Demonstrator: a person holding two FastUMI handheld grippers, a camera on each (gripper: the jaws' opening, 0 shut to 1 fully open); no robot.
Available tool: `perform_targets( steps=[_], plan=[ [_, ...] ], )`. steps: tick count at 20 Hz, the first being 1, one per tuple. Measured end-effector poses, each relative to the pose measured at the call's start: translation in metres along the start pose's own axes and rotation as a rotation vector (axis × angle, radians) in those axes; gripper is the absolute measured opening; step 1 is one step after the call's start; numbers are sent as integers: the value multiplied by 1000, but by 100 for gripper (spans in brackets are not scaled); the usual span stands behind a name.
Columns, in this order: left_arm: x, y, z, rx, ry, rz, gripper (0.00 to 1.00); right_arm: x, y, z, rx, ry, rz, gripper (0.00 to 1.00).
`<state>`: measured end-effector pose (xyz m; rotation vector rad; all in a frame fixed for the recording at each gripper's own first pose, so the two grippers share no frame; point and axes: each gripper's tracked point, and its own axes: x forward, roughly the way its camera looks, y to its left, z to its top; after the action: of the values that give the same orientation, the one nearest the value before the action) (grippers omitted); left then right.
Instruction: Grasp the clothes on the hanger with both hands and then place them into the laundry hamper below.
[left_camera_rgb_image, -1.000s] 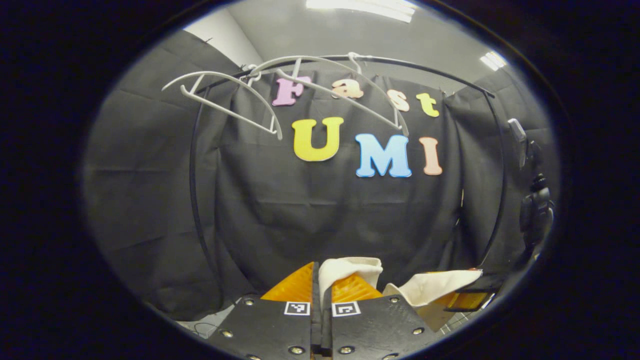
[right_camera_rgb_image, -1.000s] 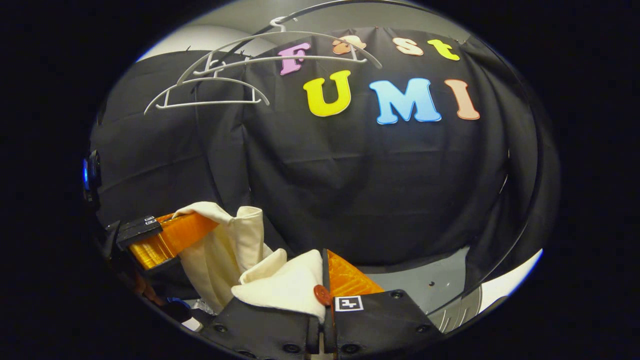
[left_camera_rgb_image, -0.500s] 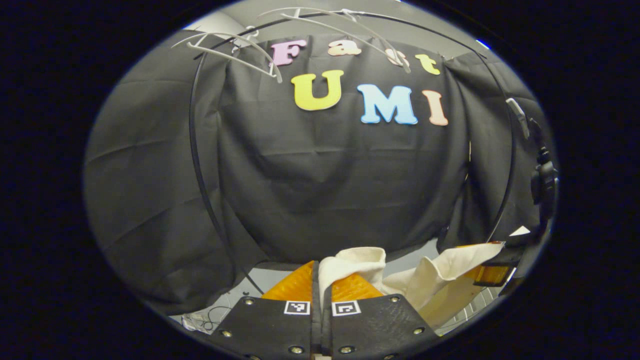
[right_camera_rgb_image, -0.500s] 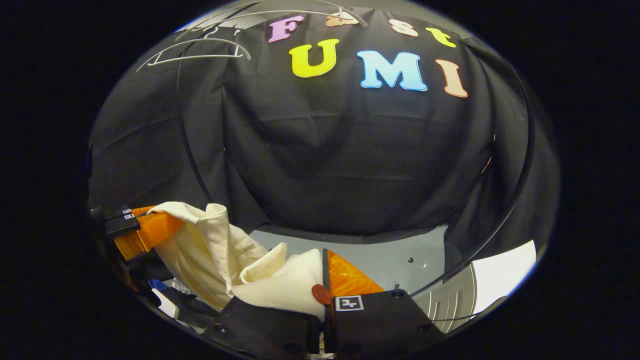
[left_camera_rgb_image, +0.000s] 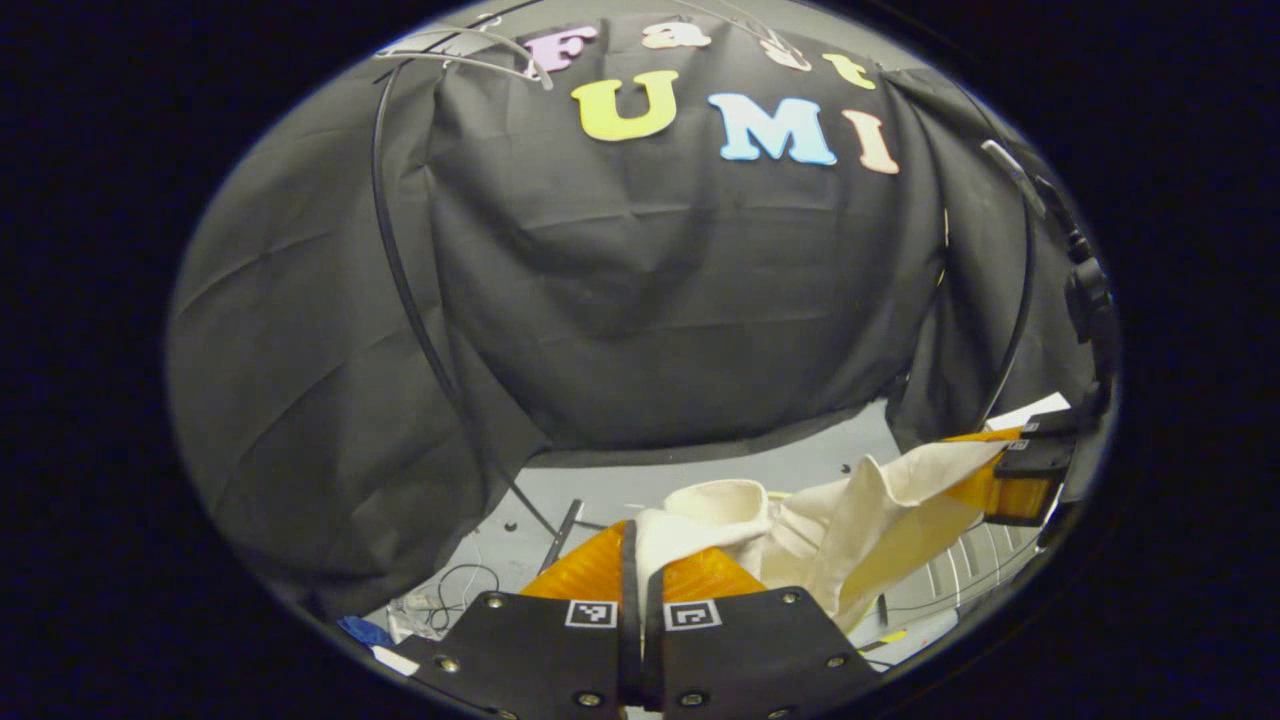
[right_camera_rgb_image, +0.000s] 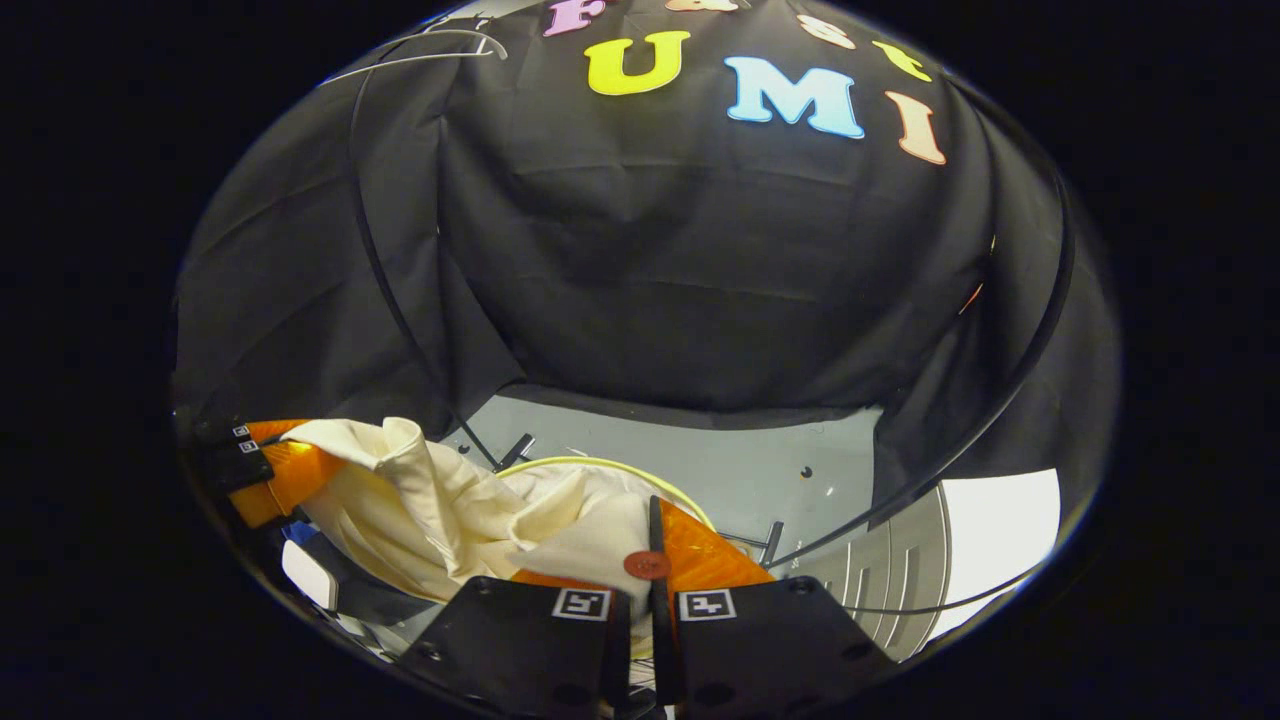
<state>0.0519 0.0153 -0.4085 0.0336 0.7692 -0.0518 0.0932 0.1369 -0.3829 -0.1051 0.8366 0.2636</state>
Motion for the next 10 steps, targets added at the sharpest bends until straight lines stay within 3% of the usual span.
perform_targets(
  steps=[2, 3, 5, 6, 7, 8, 10],
  plan=[
    [0, -3, -6, -3, 30, -23, 4, -9, -1, 1, -9, -6, -3, 18],
    [-2, -3, -12, 0, 42, -29, 27, -11, 0, 2, -13, -14, -5, 39],
    [-9, 3, -17, 26, 61, -11, 72, -24, -2, 12, -9, -52, -15, 65],
    [-12, 5, -23, 37, 72, -5, 94, -32, -5, 17, -7, -67, -27, 72],
    [-16, 4, -26, 42, 79, -13, 96, -38, -5, 21, -4, -79, -30, 88],
    [-20, 2, -32, 55, 105, -22, 96, -46, -4, 29, -5, -92, -33, 94],
    [-28, 4, -24, 78, 90, -22, 96, -61, -7, 43, -14, -125, -51, 93]
  ],
)
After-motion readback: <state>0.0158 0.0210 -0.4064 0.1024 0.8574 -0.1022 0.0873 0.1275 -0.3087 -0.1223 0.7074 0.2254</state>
